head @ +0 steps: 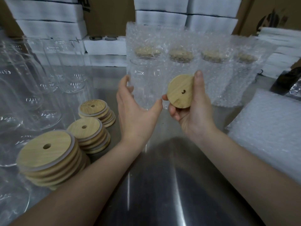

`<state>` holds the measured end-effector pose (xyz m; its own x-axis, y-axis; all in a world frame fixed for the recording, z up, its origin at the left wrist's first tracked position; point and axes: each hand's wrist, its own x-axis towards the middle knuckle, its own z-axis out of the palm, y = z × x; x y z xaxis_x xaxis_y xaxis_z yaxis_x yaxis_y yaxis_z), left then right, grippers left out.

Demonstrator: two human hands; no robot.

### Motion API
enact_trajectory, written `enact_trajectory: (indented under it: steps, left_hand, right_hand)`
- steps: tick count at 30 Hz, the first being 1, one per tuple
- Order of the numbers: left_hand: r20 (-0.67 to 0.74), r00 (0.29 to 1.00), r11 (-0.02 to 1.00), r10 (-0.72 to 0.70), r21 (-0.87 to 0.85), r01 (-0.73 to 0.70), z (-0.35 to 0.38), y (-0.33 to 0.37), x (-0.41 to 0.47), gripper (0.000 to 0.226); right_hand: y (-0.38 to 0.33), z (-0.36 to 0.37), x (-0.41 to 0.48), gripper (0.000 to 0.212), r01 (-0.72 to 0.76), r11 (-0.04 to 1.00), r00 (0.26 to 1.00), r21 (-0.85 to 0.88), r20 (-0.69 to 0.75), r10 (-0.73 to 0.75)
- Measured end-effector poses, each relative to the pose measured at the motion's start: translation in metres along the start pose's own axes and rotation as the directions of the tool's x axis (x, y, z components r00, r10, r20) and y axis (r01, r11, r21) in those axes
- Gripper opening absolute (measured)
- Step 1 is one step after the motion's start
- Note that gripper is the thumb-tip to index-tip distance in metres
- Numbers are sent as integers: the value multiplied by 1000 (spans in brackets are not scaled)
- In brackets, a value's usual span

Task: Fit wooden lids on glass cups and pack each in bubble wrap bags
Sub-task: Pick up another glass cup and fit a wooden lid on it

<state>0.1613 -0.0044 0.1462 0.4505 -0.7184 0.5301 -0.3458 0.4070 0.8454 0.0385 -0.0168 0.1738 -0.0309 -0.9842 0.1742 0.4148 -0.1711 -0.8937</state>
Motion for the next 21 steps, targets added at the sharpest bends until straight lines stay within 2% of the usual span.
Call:
enact_trajectory:
  steps: [2,5,9,17,21]
  left_hand:
    - [-3,1000,1000,10,16,-10,-1,-1,0,87]
    - [-15,1000,999,-7,51,8,-1,-4,1,91]
    - [-27,999,997,-26,73,28,-2,-5,2,92]
    - [-19,999,996,-28,80,29,-1,-8,2,92]
    - [-23,999,996,-37,80,38,0,-11,3,92]
  right_hand:
    - [5,-3,2,53,-26,1000,999,-18,20,26]
    - [10,-5,5,36,-18,1000,999,-14,50,18]
    - [15,-4,5,55,6,1000,999,-19,36,-5]
    - [18,-6,6,30,-9,995,1000,-96,12,10]
    - [17,-6,6,28,-49,990,998,-132,-54,43]
